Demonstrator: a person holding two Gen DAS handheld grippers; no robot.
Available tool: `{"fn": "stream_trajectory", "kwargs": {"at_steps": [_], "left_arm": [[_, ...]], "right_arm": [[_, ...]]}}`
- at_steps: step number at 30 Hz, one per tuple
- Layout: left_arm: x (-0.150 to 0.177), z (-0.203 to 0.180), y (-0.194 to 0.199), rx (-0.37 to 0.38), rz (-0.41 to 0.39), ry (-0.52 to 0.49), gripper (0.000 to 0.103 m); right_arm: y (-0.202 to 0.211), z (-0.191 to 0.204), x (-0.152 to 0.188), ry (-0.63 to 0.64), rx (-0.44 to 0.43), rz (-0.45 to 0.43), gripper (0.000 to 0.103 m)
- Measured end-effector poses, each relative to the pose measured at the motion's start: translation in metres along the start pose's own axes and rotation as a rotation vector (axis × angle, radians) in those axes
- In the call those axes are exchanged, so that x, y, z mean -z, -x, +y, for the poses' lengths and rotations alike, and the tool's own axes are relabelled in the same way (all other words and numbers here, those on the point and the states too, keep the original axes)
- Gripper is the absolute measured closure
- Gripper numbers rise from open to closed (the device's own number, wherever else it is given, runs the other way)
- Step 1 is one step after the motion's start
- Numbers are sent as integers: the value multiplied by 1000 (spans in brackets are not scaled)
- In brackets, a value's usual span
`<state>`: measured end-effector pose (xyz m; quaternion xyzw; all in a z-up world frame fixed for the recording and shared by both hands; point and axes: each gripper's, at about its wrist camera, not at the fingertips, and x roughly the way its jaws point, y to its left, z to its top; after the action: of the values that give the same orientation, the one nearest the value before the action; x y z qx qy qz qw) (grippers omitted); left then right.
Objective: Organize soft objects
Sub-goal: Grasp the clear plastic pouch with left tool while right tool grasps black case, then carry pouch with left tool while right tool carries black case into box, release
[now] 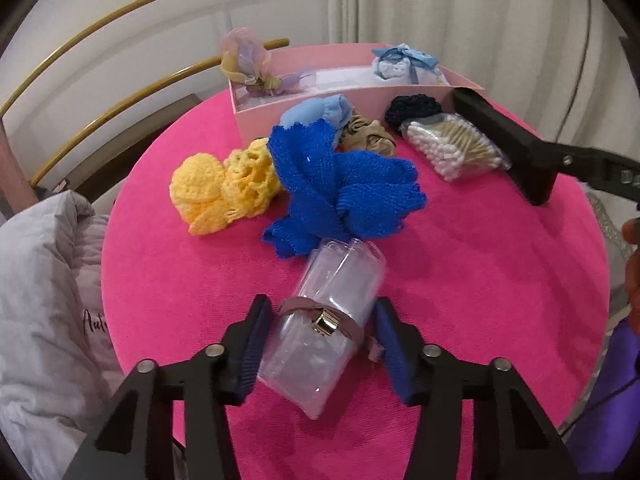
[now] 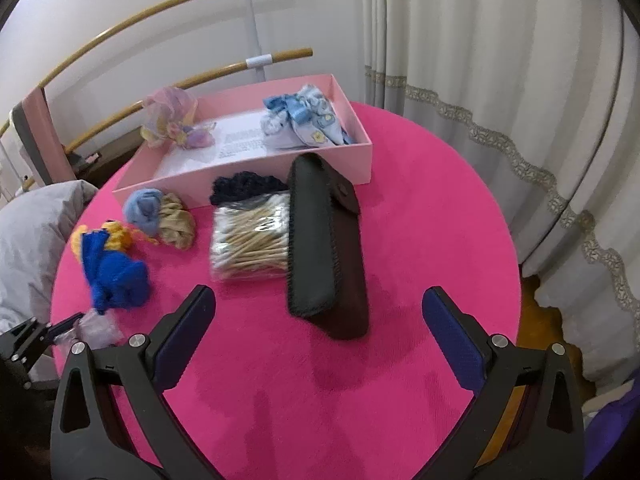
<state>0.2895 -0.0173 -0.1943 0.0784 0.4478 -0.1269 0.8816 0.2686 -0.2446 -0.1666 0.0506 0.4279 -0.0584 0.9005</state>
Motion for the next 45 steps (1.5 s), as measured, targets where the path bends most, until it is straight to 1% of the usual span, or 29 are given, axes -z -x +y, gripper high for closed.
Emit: {"fn": "stream_trajectory", "kwargs": {"at_steps": [1, 2, 4, 5, 6, 7, 8, 9, 10, 12, 16, 17, 20, 22, 24, 28, 33, 37, 45], "left_arm": [[-1, 1, -2, -4, 4, 21, 57], [-3, 0, -3, -5, 5, 38, 58], [-6, -3, -3, -10, 7, 69, 60], [-6, -6, -1, -12, 5, 81, 60], [-6, -8, -1, -13, 4, 93, 61], [-8, -10, -3, -15, 2, 107, 61], [-6, -10, 0, -11, 0, 117, 61], [-8, -12, -1, -9, 0, 130, 61], [-8, -12, -1, -12, -1, 139, 62], [-9, -12, -1, -10, -5, 157, 62], [-15, -11, -3, -2, -18, 189, 63], [-16, -12, -3, -4, -20, 187, 63], [-19, -16, -9, -22, -21, 181, 63], [-21, -17, -11, -26, -23, 187, 63], [-22, -16, -8, -21, -28, 193, 63], [-20, -15, 1, -26, -39, 193, 64], [-19, -19, 23, -23, -73, 194, 64], [-22, -22, 39, -26, -105, 191, 64], [-32, -16, 60, -58, -148, 201, 64]], "right_arm": [[-4, -2, -1, 3, 4, 5, 13], [-7, -2, -2, 9, 8, 10, 18], [-18, -3, -4, 35, 24, 37, 33], [-22, -3, -5, 42, 30, 46, 37], [-24, -3, -4, 47, 37, 52, 45], [-27, -4, -4, 50, 41, 57, 48], [-30, -5, -3, 51, 39, 62, 50], [-32, -6, -3, 52, 39, 63, 56], [-35, -8, -4, 53, 35, 64, 66], [-35, -12, -5, 39, 10, 59, 77], [-27, -20, -9, 13, -48, 36, 78], [-27, -22, -10, 5, -47, 34, 78], [-40, -26, -15, 1, -40, 68, 77], [-53, -30, -16, -19, -52, 89, 77], [-52, -30, -15, -33, -68, 79, 79], [-35, -31, -10, -36, -79, 40, 83], [-5, -32, -6, -37, -84, -3, 83], [16, -24, -6, -20, -105, -33, 83], [27, 1, -8, 17, -138, -47, 83]]}}
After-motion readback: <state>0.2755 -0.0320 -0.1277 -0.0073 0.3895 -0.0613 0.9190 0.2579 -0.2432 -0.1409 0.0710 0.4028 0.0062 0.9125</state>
